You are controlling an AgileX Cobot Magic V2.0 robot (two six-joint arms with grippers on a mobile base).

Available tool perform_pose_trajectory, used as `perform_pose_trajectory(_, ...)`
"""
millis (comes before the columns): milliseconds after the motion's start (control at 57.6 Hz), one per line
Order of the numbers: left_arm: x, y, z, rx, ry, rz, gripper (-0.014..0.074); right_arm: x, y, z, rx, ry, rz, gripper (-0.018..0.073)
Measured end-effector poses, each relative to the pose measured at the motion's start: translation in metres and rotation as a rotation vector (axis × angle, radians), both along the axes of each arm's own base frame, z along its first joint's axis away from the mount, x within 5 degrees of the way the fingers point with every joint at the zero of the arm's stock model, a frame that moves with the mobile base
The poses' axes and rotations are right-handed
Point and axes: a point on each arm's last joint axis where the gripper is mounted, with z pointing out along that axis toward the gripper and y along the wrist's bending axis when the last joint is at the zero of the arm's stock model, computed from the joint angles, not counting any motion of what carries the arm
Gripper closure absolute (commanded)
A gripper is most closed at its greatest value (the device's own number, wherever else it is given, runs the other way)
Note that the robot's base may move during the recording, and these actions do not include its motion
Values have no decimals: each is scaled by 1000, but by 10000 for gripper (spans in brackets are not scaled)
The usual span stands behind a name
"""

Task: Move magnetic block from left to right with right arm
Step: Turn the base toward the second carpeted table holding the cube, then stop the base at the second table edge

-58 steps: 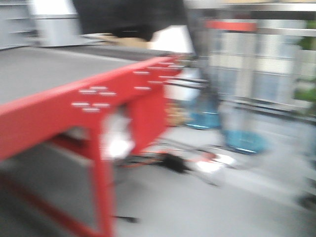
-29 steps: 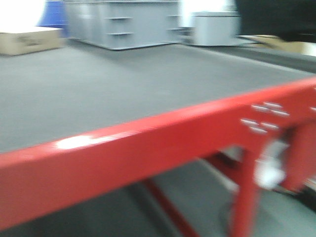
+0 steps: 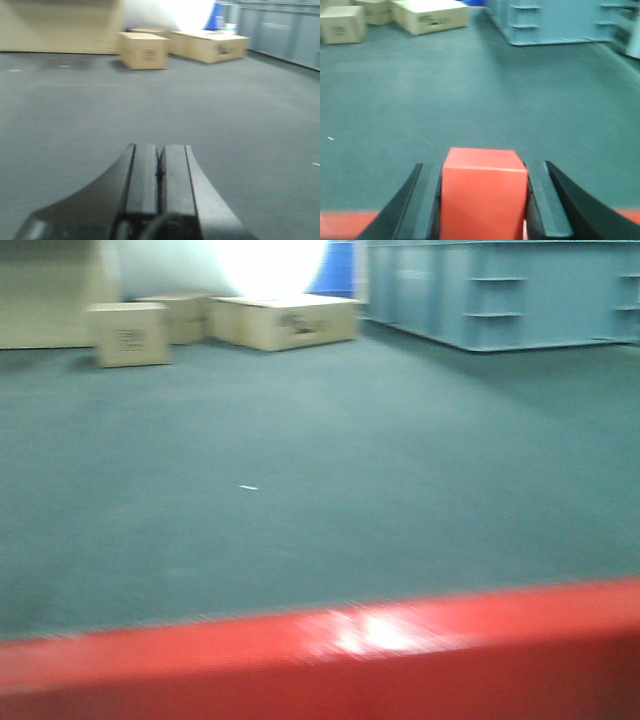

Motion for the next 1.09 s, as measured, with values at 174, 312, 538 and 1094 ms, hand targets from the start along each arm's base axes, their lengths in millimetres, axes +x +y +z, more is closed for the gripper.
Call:
perform_pose_trajectory(174, 0, 0, 0, 0, 0, 0, 722, 0, 0, 0, 0, 0, 0, 345)
perform_pose_trajectory(312, 0, 0, 0, 0, 0, 0, 722, 0, 0, 0, 0, 0, 0, 345)
perform_pose_trajectory(538, 0, 0, 0, 0, 0, 0, 722, 0, 0, 0, 0, 0, 0, 345)
perform_pose_trajectory(1094, 0, 0, 0, 0, 0, 0, 722, 0, 0, 0, 0, 0, 0, 345)
